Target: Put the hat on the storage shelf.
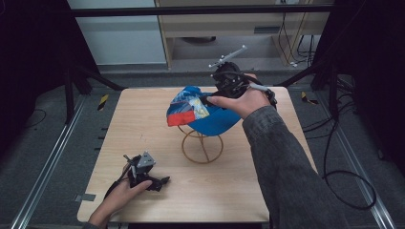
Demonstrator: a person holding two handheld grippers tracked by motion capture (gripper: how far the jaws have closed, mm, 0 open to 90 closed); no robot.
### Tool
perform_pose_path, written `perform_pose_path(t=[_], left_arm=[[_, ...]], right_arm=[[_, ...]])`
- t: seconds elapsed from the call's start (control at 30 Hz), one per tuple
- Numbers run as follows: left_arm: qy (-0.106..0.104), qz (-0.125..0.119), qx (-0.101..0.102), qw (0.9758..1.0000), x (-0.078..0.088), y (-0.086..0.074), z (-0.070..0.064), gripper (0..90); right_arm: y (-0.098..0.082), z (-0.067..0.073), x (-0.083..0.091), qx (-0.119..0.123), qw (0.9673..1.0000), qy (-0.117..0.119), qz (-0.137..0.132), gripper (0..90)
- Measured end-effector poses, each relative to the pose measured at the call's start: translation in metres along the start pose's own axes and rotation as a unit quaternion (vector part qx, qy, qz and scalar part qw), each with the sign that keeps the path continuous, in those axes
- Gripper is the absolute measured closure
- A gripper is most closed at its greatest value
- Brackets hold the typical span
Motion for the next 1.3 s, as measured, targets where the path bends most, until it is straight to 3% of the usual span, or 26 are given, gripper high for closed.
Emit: perform_pose_path(t=[0.53, 0.97, 1.3], left_arm=[[0.000, 0.000, 0.000, 1.0000, 0.000, 0.000, 0.000, 0.0], [0.001, 0.000, 0.001, 1.0000, 0.000, 0.000, 0.000, 0.0], [0.001, 0.000, 0.001, 1.0000, 0.000, 0.000, 0.000, 0.0]], right_arm=[[-0.013, -0.009, 0.019, -0.024, 0.9987, -0.021, -0.041, 9.3], [-0.038, -0.018, 0.036, -0.037, 0.9955, -0.035, -0.080, 5.9], [-0.058, -0.026, 0.053, -0.044, 0.9941, -0.049, -0.087, 5.8]])
Point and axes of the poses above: each handheld gripper's, and its own axes: x roughly backward along the jaws, y roughly out of its top, z roughly to its left, the point moved 2 cm from there along -x, roughly forward along the jaws, and after that the axes turned 7 degrees about y, right-handed, at the moved point
